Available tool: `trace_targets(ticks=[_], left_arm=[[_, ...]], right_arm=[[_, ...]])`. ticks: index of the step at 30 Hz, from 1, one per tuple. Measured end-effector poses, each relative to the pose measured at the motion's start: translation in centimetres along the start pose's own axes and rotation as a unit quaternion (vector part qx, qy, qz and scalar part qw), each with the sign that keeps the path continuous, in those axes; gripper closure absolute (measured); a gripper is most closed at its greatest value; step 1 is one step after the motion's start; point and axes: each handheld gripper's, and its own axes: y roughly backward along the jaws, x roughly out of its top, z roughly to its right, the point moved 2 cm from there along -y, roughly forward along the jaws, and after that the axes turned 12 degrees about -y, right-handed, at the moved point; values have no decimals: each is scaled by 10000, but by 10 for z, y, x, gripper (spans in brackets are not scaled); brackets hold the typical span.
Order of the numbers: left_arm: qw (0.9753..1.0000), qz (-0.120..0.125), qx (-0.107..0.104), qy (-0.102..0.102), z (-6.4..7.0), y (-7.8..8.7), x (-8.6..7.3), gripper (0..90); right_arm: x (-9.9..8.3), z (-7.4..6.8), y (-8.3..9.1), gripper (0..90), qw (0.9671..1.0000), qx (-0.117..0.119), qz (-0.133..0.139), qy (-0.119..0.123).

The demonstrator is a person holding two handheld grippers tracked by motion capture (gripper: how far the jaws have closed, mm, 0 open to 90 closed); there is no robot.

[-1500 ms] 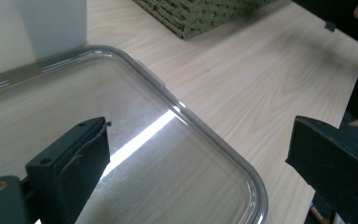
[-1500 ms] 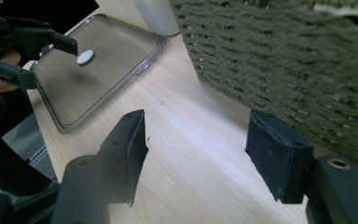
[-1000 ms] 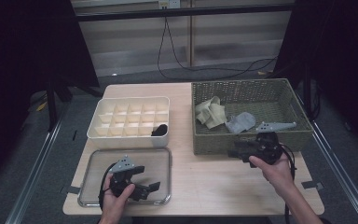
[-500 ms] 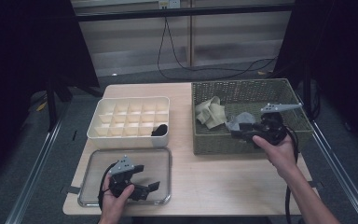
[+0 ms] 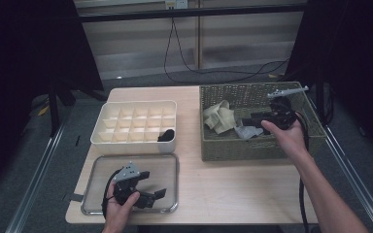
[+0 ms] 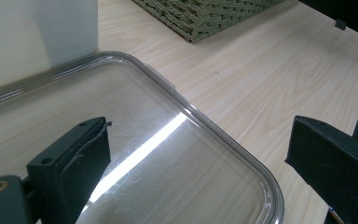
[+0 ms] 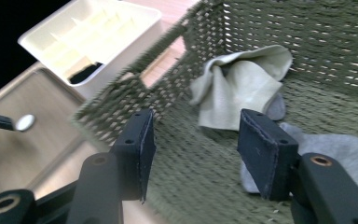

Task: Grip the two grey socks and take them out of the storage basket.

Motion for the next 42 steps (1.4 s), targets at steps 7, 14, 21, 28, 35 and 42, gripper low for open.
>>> trace_targets(ticks=[7, 14, 21, 28, 35, 42], left_arm=[[10000, 34, -9, 19, 0, -1, 0, 58], [10000, 8, -34, -20, 0, 0, 0, 57], [10000, 3, -52, -5, 1, -2, 0, 57], [10000, -19, -30, -12, -1, 0, 0, 55], [10000, -64, -25, -40, 0, -2, 0, 54], [9997, -160, -66, -194, 3, -4, 1, 53]], right_arm=[[23, 20, -20, 492, 9989, -363, -302, -32], [38, 35, -48, 483, 9962, -590, -641, -45], [43, 47, -72, 517, 9917, -722, -1051, -167], [39, 63, -98, 576, 9826, -1027, -1517, -292], [33, 74, -113, 583, 9762, -1212, -1772, -317], [29, 83, -118, 554, 9701, -1325, -1961, -540]])
